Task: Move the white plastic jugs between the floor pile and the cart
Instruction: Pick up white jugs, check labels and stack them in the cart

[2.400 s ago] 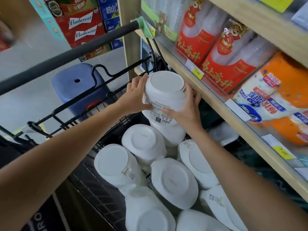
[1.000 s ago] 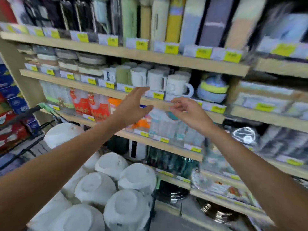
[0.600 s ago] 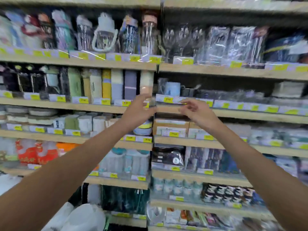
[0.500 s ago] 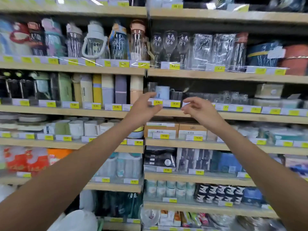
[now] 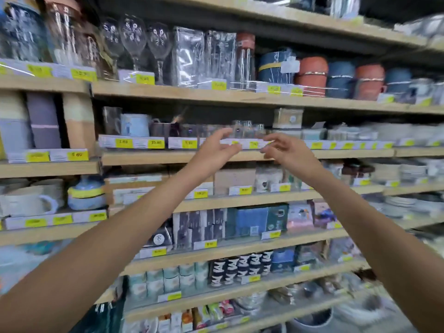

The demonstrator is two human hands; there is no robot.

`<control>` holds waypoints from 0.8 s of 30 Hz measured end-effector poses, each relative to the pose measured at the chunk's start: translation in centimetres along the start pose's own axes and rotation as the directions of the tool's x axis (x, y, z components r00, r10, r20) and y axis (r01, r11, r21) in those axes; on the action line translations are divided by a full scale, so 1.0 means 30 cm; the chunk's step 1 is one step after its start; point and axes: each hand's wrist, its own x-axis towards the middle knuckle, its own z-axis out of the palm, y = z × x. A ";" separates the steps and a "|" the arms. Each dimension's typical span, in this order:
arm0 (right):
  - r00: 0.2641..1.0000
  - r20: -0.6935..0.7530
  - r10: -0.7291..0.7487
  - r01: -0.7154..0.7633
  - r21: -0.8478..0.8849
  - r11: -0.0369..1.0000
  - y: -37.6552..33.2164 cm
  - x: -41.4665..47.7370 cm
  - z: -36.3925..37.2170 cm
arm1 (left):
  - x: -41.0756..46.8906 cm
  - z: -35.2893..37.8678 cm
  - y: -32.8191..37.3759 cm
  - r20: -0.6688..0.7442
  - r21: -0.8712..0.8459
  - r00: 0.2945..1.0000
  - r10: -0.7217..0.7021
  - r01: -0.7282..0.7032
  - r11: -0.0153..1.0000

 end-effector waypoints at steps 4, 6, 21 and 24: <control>0.998 -0.039 0.050 -0.052 -0.041 0.998 0.237 0.048 -0.162 | 0.138 0.283 -0.080 0.123 -0.027 0.992 0.017 -0.013 1.000; 0.994 -0.050 0.095 -0.098 -0.075 0.992 0.369 0.068 -0.256 | 0.225 0.439 -0.105 0.166 -0.045 0.986 0.005 0.003 0.999; 0.807 -0.285 0.517 -0.566 -0.128 0.814 1.239 -0.044 -1.004 | 0.543 1.726 -0.215 0.662 -0.093 0.748 -0.046 0.142 0.985; 0.751 -0.325 0.575 -0.627 -0.080 0.775 1.413 -0.096 -1.117 | 0.550 1.972 -0.223 0.725 -0.056 0.685 -0.064 0.152 0.987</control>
